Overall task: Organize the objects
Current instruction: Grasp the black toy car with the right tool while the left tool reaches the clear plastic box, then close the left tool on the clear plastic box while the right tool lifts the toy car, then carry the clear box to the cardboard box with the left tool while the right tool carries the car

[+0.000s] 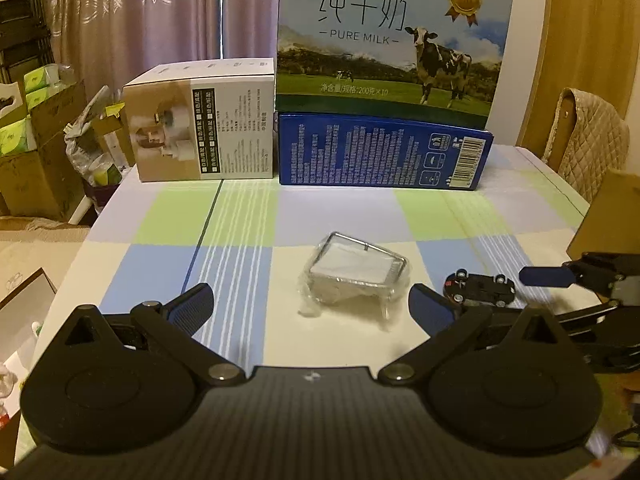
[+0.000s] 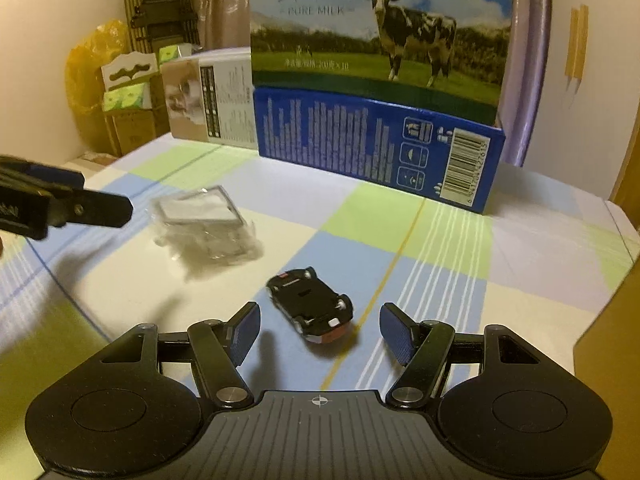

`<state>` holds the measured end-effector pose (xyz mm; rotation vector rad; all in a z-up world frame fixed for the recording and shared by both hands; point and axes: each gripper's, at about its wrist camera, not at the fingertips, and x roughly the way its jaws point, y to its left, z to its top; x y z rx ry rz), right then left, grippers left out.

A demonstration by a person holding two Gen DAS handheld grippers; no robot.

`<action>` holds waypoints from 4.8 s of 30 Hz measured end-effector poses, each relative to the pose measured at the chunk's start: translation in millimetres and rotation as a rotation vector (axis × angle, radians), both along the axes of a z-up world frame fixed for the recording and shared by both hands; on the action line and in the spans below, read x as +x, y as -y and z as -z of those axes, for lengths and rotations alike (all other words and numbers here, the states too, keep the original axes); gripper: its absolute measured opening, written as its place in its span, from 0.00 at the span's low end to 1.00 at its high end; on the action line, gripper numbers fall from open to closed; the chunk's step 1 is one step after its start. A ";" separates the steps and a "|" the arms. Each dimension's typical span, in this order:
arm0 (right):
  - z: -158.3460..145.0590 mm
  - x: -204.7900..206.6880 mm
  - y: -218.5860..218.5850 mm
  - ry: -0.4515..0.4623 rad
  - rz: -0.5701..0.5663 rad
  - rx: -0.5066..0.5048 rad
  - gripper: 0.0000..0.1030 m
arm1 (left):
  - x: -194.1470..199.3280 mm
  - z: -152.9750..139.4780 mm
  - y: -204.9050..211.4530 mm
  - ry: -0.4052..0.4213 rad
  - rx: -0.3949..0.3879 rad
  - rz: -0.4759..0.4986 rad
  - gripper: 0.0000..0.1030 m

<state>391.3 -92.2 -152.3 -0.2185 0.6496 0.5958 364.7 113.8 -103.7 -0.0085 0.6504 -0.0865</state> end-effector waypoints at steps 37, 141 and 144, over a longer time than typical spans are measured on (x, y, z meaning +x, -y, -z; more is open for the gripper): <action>0.5 12.7 -12.2 -0.033 0.007 0.016 0.35 | 55.4 37.0 24.8 0.031 0.045 0.174 0.92; -45.2 -142.9 41.3 -0.226 0.179 0.062 0.27 | -123.6 16.1 59.9 -0.126 0.080 0.181 0.61; -56.2 -157.6 48.6 -0.195 0.196 0.074 0.27 | -126.7 4.3 60.1 -0.113 0.064 0.153 0.61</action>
